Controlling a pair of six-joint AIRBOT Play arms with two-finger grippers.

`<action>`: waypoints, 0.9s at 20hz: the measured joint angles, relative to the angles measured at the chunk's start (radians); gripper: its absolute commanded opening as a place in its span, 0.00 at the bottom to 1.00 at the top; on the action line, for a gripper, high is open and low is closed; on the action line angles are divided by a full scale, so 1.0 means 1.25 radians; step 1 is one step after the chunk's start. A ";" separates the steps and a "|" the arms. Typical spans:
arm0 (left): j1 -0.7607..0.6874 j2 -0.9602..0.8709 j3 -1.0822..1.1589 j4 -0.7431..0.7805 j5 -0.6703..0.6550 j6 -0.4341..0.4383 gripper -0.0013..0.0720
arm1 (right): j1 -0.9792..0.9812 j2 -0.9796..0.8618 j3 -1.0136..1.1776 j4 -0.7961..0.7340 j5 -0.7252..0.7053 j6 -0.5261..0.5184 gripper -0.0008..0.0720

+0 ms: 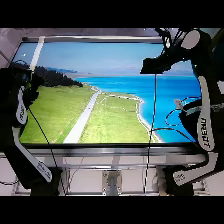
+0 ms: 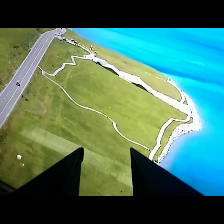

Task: Fold the clothes and pants, and hang the long-sleeved shirts on hangers.

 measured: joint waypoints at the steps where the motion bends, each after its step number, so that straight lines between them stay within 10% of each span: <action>1: 0.000 -0.002 0.000 0.000 0.002 0.001 0.04 | 0.000 -0.002 0.000 0.000 0.000 0.000 0.48; 11: -0.101 0.137 0.029 -0.024 -0.094 -0.013 0.04 | 0.000 0.012 0.035 -0.021 0.135 -0.008 0.45; 18: -0.393 0.301 0.032 -0.393 -0.152 -0.055 0.04 | -0.008 0.140 0.053 -0.182 0.248 -0.079 0.45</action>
